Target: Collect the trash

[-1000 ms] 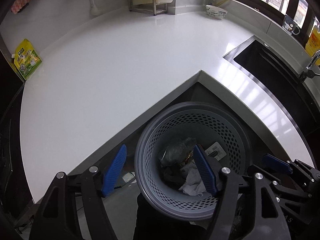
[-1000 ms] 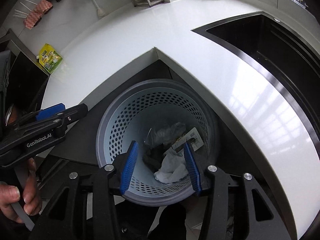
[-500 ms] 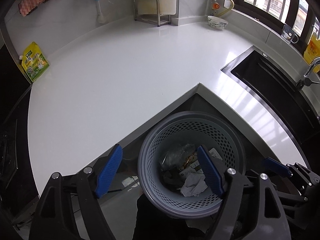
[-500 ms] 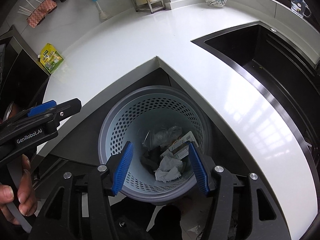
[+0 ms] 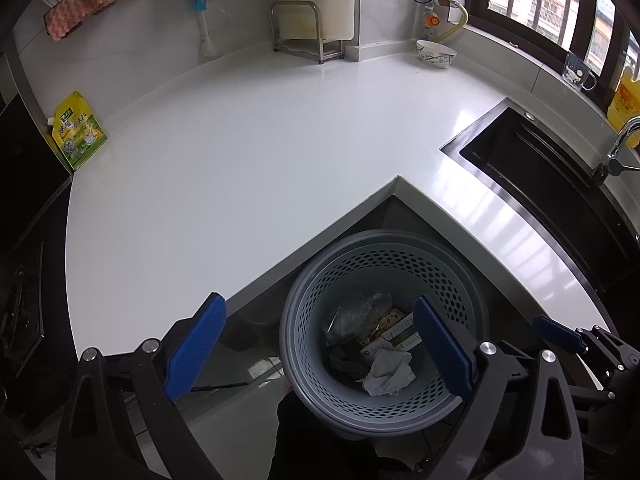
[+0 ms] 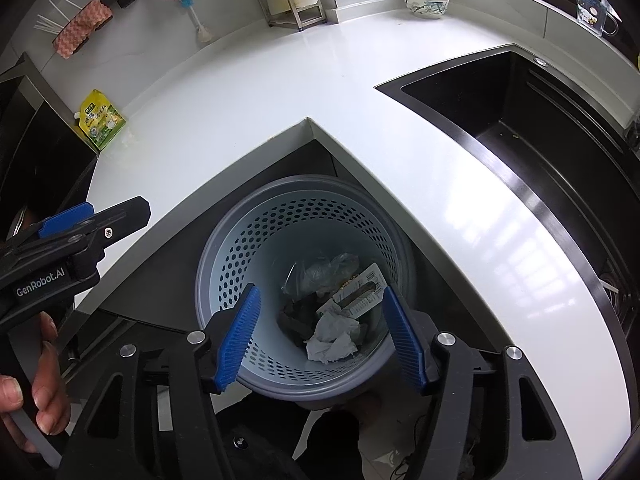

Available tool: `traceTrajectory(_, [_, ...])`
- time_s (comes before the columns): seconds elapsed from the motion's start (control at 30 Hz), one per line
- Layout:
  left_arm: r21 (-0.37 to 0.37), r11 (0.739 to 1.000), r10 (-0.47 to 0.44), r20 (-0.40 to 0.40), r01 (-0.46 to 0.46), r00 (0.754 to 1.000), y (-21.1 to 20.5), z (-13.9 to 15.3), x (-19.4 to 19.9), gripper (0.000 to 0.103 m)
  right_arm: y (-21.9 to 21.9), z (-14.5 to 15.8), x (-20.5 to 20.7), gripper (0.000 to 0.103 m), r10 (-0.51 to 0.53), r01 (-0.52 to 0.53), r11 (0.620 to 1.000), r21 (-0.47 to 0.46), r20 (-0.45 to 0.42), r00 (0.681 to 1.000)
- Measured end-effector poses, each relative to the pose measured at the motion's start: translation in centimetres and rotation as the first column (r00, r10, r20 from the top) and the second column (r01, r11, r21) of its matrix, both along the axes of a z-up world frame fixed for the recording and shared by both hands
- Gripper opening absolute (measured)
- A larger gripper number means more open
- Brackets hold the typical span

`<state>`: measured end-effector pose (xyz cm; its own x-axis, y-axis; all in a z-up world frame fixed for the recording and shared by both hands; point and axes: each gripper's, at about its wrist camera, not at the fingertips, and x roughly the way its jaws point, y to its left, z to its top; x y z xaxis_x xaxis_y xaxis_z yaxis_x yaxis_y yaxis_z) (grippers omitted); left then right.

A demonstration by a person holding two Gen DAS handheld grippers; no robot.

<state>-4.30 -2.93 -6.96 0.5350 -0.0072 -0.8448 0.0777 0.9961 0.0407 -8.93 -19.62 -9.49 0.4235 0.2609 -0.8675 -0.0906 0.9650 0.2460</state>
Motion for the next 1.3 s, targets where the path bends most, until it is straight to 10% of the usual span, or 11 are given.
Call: traceTrajectory(1.3, [0.042, 0.999, 0.018, 0.008, -0.019, 1.000, 0.5, 0.5, -0.3, 0.096, 1.0, 0.7, -0.3, 0.062, 0.024, -0.023, 0.999, -0.027, 0.028, 0.999])
